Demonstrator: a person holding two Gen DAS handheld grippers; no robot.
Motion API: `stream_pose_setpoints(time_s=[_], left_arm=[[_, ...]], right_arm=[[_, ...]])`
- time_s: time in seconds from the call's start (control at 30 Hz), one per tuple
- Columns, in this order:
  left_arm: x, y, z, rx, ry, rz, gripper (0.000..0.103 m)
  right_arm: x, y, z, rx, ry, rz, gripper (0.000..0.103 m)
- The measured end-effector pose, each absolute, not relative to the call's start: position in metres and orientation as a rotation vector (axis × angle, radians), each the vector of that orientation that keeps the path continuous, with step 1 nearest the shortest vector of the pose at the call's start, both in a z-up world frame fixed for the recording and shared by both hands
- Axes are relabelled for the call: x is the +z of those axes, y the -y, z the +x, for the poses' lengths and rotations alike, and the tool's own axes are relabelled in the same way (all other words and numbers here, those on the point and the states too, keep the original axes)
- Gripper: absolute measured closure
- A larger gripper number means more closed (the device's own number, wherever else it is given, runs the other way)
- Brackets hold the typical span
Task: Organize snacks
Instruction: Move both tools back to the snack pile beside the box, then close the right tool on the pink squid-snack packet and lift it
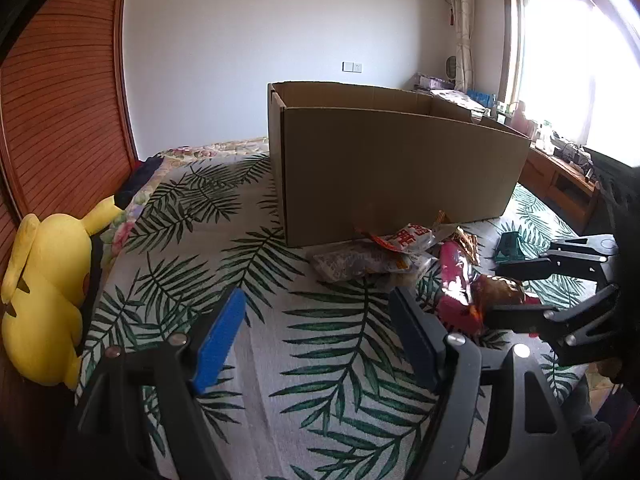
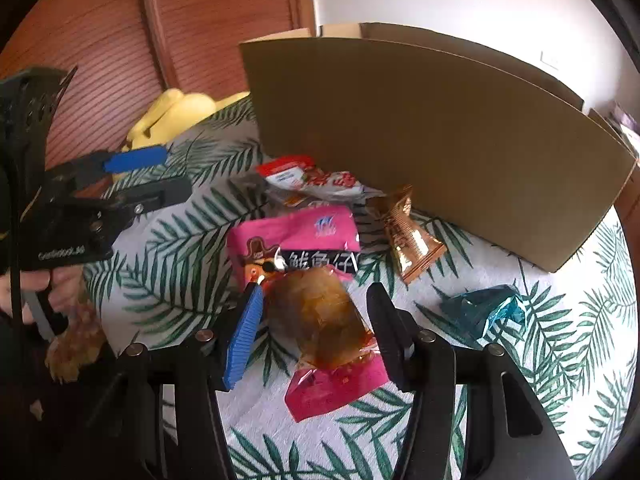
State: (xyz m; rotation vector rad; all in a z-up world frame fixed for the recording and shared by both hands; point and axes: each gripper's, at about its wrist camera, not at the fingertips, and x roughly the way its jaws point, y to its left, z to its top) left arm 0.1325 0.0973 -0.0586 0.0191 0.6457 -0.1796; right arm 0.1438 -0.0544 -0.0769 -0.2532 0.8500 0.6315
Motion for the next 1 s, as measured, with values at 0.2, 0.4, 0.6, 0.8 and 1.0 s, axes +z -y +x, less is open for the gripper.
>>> stream_pose_setpoints(time_s=[0.2, 0.4, 0.6, 0.8, 1.0], left_arm=[[-0.060, -0.097, 0.131, -0.186, -0.648, 0.009, 0.028], [-0.059, -0.095, 0.129, -0.190, -0.645, 0.009, 0.028], [-0.060, -0.093, 0.128, -0.197, -0.648, -0.002, 0.028], [-0.057, -0.088, 0.129, -0.207, -0.643, 0.003, 0.028], [-0.051, -0.080, 0.134, -0.226, -0.642, 0.019, 0.028]], right_arm=[[-0.083, 0.045, 0.140, 0.621, -0.867, -0.328, 0.046], [-0.088, 0.040, 0.146, 0.621, -0.873, -0.319, 0.046], [-0.096, 0.037, 0.148, 0.607, -0.866, -0.333, 0.045], [-0.094, 0.044, 0.145, 0.612, -0.851, -0.322, 0.054], [-0.087, 0.055, 0.134, 0.603, -0.805, -0.302, 0.058]])
